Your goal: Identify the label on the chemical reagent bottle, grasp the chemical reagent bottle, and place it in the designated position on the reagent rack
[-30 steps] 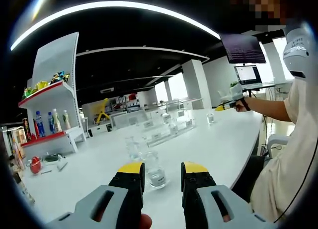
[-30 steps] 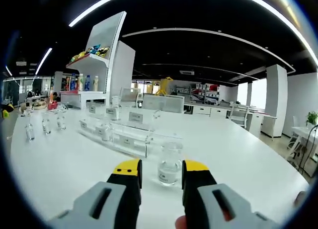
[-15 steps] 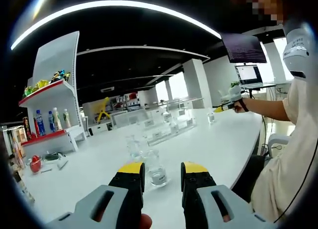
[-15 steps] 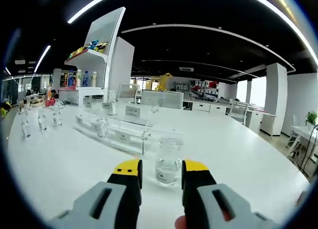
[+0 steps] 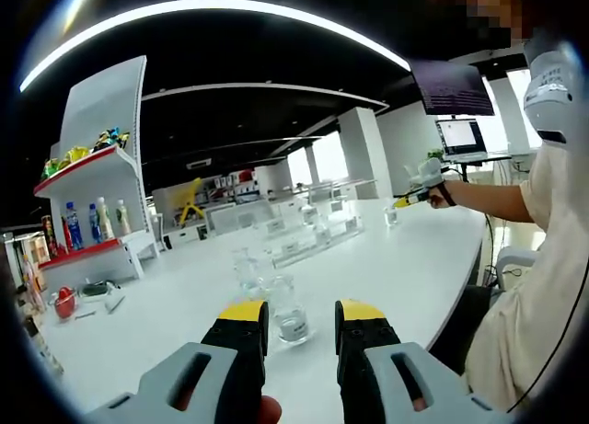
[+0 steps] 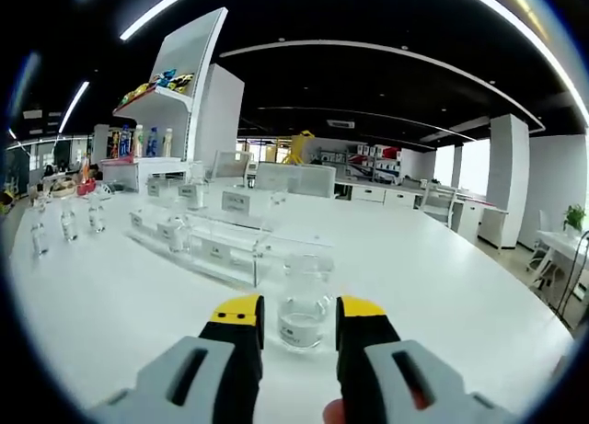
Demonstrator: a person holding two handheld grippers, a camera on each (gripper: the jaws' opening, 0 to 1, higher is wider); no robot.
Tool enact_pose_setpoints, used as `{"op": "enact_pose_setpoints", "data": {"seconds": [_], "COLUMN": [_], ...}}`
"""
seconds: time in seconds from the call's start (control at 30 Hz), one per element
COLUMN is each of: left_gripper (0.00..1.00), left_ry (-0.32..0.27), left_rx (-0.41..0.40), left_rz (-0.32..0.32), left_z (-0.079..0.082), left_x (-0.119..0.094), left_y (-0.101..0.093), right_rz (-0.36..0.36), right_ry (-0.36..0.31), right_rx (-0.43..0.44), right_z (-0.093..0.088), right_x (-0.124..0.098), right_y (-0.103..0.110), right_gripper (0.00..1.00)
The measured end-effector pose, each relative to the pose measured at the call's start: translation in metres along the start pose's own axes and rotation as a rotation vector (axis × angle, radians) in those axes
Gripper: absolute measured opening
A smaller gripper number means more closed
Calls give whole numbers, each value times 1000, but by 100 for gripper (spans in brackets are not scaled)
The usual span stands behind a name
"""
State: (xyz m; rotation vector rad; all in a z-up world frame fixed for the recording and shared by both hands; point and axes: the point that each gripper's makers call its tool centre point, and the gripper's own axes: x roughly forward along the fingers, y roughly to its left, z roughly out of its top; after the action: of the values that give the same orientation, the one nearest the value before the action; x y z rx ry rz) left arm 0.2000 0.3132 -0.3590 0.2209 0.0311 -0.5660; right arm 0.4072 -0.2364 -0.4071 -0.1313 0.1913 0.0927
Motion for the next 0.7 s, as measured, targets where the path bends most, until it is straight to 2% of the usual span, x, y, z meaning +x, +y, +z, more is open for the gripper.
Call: {"op": "enact_pose_setpoints", "data": {"seconds": [0.7], "left_gripper": [29], "left_ry": [8], "left_rx": [-2], "left_rz": [8], "left_z": [-2], "left_x": [-1], "left_y": [3], "right_rz": [-27], "right_ry": [-1], "right_rx": [19], "right_z": [-1], "right_x": [20], "right_y": [2], "right_gripper": [30]}}
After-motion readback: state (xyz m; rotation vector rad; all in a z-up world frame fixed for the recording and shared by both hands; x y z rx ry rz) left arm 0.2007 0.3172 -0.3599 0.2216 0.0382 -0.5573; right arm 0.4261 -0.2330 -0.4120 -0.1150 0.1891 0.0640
